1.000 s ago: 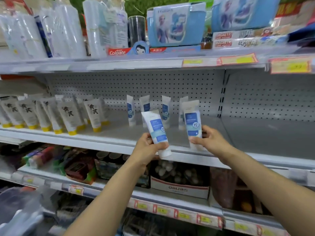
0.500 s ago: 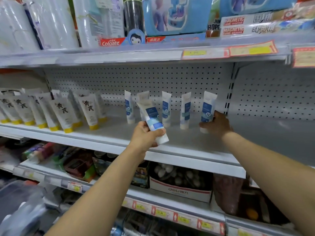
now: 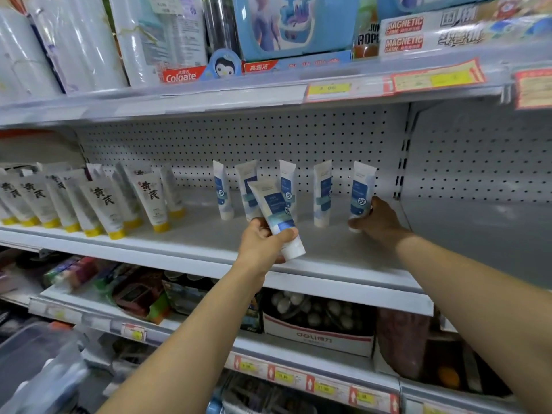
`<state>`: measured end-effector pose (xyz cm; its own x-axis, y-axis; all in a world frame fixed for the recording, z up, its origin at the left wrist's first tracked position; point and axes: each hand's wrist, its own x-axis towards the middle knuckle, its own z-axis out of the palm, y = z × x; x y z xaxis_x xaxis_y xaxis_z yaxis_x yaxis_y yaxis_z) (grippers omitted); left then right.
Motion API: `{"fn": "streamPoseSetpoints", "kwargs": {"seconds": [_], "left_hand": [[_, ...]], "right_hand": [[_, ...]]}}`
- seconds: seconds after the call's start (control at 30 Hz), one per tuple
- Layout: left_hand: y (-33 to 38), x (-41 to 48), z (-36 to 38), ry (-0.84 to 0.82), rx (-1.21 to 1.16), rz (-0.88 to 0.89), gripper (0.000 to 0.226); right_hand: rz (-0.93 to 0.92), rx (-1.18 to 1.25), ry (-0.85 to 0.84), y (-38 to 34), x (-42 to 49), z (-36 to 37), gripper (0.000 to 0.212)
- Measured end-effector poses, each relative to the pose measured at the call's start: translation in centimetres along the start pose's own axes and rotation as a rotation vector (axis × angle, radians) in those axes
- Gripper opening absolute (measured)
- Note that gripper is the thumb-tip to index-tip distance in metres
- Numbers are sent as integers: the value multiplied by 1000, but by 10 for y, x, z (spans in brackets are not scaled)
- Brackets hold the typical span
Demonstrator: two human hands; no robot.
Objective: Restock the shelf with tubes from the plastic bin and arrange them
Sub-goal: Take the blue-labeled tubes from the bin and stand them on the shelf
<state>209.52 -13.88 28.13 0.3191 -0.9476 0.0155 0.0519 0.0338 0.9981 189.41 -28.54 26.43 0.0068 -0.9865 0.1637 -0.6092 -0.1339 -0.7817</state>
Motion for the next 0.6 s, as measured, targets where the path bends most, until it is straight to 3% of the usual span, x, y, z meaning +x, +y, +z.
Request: {"fn": "streamPoseSetpoints", "kwargs": {"seconds": [0.13,0.2,0.3,0.43,0.6], "left_hand": [[1,-3,2,4,-17,21,30],[2,-5,4,12,-26,29,30],[3,-7,11,23,-10,38,33],[3,-9,29,18,34,61,34],[5,-16,57,-8,102,145,42]], "right_hand": [[119,14,53,4,-10,-8,68],[121,2,110,-5,-22,-16,59],[-25,60,-39,-27,-50,-20,32],[-265,-2,-380,-50,-89,-13,48],[-377,-84,-274,-53,-102,-13,34]]}}
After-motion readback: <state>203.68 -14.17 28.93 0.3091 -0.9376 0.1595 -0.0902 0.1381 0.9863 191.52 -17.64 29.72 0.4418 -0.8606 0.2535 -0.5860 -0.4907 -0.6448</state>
